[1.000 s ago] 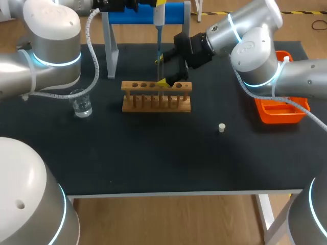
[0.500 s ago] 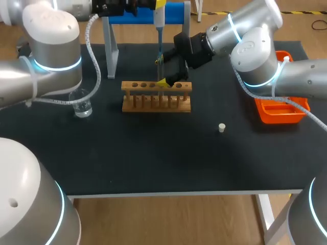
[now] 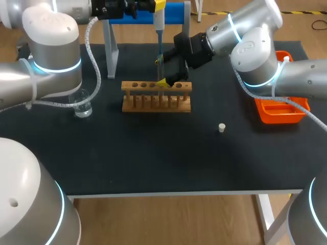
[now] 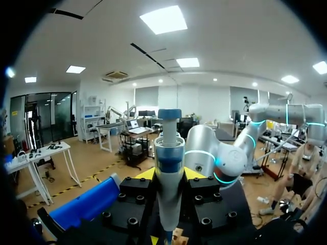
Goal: Invert the test tube, pick up the pipette, mount the tip to pipette, aspirate from beaker and dispense into the tube, eject the tip, return the pipette, and cap with the stopper.
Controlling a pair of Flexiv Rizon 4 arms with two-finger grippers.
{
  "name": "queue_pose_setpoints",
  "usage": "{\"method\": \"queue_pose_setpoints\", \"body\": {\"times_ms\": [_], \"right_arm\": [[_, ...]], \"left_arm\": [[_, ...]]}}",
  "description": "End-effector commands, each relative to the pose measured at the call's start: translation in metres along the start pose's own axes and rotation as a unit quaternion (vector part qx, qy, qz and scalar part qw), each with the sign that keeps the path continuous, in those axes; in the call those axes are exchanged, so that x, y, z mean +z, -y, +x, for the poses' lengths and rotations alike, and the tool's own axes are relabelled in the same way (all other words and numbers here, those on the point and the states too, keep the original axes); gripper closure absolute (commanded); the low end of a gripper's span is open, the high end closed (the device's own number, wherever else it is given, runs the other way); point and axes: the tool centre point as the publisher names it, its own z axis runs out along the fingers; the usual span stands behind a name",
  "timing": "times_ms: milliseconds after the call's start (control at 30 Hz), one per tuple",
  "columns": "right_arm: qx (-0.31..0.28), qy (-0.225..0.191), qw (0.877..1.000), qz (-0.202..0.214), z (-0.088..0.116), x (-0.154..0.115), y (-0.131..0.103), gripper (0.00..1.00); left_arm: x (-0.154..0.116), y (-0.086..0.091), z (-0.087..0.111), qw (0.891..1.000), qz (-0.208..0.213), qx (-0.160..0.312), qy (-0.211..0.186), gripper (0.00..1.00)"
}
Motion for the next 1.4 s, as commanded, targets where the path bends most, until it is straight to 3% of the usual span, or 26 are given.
{"method": "queue_pose_setpoints", "body": {"times_ms": [33,1400], "right_arm": [[0.000,-0.002,1.000,0.002,0.000,-0.001,0.000,0.00],[0.000,-0.002,1.000,0.002,0.000,-0.001,0.000,0.00]], "left_arm": [[0.001,-0.003,0.000,1.000,0.004,0.000,-0.001,1.00],[0.005,-0.018,-0.002,1.000,0.004,-0.017,-0.002,1.00]]}}
